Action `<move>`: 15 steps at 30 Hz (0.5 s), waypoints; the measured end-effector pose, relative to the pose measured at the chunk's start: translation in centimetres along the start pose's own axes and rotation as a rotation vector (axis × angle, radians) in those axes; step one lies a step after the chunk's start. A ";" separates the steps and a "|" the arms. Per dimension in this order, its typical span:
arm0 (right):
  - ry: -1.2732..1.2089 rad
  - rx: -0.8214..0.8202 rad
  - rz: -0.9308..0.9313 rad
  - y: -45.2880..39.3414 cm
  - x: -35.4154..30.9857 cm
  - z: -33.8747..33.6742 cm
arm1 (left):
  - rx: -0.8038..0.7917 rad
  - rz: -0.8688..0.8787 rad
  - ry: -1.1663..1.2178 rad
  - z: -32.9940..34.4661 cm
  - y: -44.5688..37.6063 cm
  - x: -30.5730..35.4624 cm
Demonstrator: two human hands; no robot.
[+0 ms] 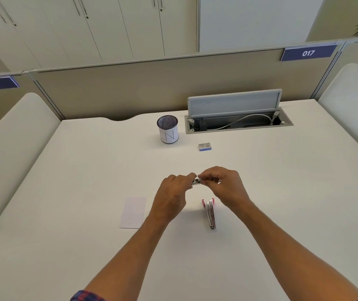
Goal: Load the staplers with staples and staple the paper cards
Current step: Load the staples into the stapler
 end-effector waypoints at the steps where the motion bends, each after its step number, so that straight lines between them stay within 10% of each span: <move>1: 0.015 -0.005 -0.021 0.1 -0.3 -0.1 | 0.008 0.011 0.005 -0.2 0.0 0.2; 15: 0.067 0.002 -0.114 0.4 -1.5 -1.3 | 0.013 0.028 0.036 -1.6 -0.2 1.6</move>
Point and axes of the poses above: each hand's wrist, its own y-axis away from the middle knuckle, its own z-axis out of the palm, x = y × z, the point moved 10 cm from there along -y, towards the middle knuckle, and after that the axes turned 13 degrees about y, right-handed, at the moved point
